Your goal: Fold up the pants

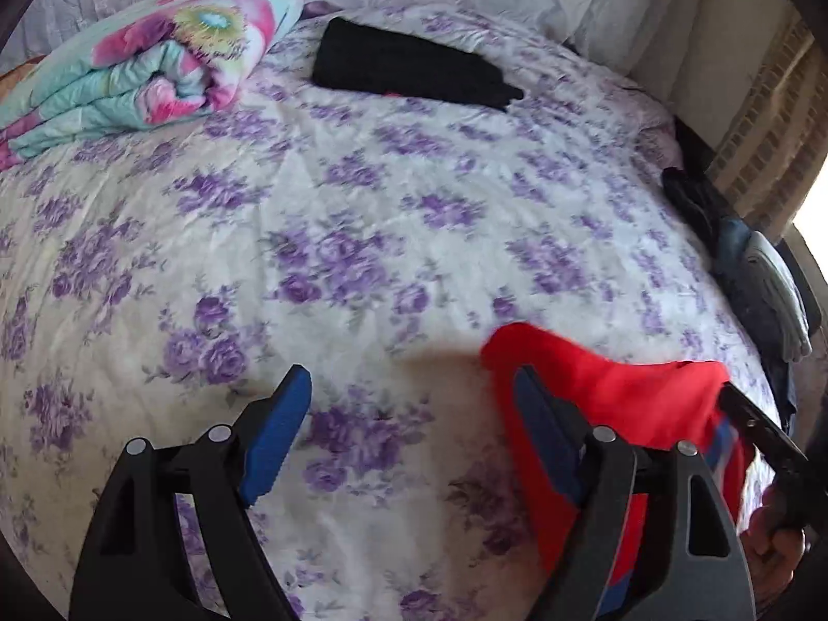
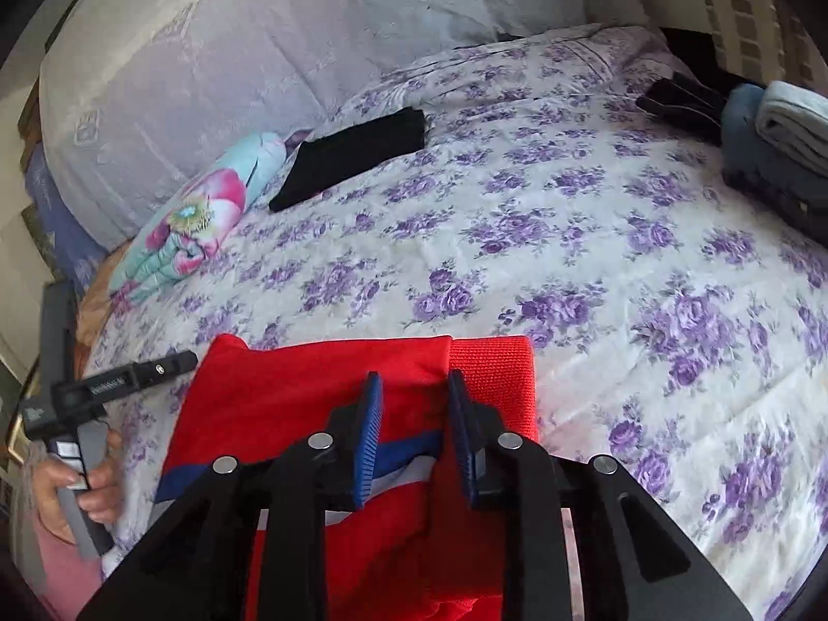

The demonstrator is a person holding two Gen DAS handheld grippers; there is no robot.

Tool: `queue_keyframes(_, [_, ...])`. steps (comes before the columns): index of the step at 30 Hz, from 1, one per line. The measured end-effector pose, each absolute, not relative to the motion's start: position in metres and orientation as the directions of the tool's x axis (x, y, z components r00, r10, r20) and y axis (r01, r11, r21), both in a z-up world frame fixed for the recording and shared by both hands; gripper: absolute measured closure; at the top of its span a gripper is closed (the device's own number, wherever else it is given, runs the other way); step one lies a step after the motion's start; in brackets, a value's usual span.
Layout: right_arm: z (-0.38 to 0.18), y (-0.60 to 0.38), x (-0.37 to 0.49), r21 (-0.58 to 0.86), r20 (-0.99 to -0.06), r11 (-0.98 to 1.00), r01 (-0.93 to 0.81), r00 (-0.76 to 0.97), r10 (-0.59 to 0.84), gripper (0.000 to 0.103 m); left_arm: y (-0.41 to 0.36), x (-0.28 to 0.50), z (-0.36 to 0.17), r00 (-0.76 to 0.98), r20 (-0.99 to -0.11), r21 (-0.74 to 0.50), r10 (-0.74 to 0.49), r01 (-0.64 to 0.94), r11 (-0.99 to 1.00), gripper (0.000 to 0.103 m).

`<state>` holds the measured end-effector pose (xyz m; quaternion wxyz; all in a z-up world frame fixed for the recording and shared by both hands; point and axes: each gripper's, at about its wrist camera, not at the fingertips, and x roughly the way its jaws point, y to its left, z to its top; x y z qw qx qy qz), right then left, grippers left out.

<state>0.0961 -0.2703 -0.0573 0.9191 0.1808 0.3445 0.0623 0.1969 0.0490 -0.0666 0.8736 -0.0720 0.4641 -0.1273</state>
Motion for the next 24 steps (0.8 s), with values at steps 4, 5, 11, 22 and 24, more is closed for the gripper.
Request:
queue_keyframes(4, [-0.027, -0.228, 0.051, 0.31, -0.496, 0.935, -0.172, 0.81, 0.313, 0.063, 0.076, 0.203, -0.071, 0.507, -0.77, -0.397, -0.386, 0.092, 0.913, 0.025])
queue_keyframes(5, [-0.024, -0.211, 0.043, 0.282, -0.483, 0.929, -0.24, 0.801, 0.353, 0.063, 0.079, 0.201, -0.068, 0.522, -0.764, -0.391, -0.378, 0.091, 0.916, 0.025])
queue_keyframes(11, [-0.056, -0.119, 0.03, 0.08, -0.588, 0.878, -0.472, 0.688, 0.424, 0.062, 0.088, 0.196, -0.055, 0.578, -0.735, -0.383, -0.354, 0.077, 0.92, 0.022])
queue_keyframes(22, [-0.063, -0.168, 0.011, 0.119, -0.585, 0.937, -0.329, 0.739, 0.334, 0.036, 0.06, 0.177, -0.038, 0.623, -0.702, -0.29, -0.345, 0.192, 0.938, 0.021])
queue_keyframes(24, [-0.078, -0.179, 0.013, 0.163, -0.626, 0.943, -0.291, 0.708, 0.327, 0.037, 0.046, 0.17, -0.036, 0.618, -0.698, -0.272, -0.362, 0.239, 0.932, 0.019])
